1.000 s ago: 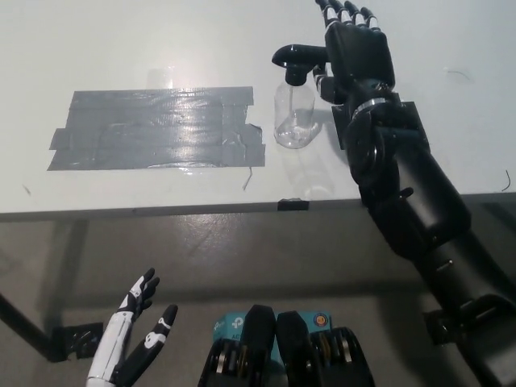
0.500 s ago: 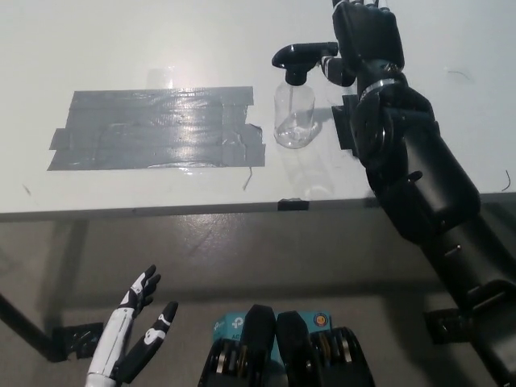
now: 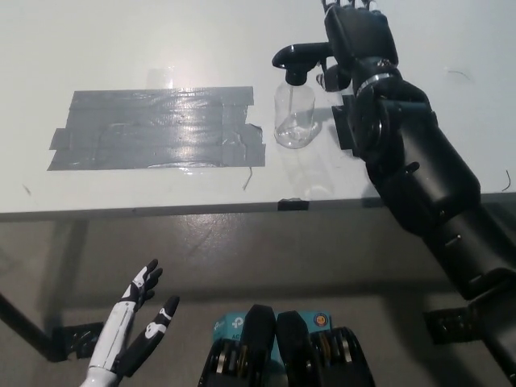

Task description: The robot grabs the black lid of the spray bottle on the desk and places it on the black area of the desk

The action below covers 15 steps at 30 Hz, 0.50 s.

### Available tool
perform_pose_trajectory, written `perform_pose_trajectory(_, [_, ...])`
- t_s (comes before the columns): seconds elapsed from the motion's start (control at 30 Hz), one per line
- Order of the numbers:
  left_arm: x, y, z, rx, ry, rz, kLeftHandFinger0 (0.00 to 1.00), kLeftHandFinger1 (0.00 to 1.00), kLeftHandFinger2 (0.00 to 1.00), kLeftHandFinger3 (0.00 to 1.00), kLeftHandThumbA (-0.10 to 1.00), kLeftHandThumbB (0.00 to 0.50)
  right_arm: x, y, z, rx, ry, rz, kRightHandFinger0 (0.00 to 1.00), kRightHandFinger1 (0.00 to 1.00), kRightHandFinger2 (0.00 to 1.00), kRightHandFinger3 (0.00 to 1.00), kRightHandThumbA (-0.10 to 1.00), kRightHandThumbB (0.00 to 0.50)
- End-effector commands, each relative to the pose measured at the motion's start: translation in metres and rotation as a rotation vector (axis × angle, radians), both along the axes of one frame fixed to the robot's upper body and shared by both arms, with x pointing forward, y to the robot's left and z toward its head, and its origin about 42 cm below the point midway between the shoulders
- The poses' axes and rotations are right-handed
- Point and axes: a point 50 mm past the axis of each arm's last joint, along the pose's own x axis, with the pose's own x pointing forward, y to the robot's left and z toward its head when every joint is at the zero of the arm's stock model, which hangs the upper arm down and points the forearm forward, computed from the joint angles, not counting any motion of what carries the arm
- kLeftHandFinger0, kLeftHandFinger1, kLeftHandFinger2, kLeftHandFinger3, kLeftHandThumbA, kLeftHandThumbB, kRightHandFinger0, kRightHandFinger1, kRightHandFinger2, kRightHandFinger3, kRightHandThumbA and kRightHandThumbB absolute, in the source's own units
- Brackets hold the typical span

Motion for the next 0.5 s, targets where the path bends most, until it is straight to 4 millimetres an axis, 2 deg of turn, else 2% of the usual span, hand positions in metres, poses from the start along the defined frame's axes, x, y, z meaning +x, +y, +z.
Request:
perform_pose_trajectory(0.0, [0.004, 0.003, 0.011, 0.011, -0.042, -0.016, 1.00, 1.00, 1.00, 1.00, 0.81, 0.017, 0.008, 0.001, 0.040, -0.022, 0.010, 0.026, 1.00, 1.00, 1.00, 1.00, 0.86, 0.500])
perform_pose_trajectory(0.47, [0.008, 0.000, 0.014, 0.001, -0.047, -0.020, 1.00, 1.00, 1.00, 1.00, 0.92, 0.031, 0.022, -0.009, 0.053, -0.058, -0.001, 0.009, 1.00, 1.00, 1.00, 1.00, 0.79, 0.500])
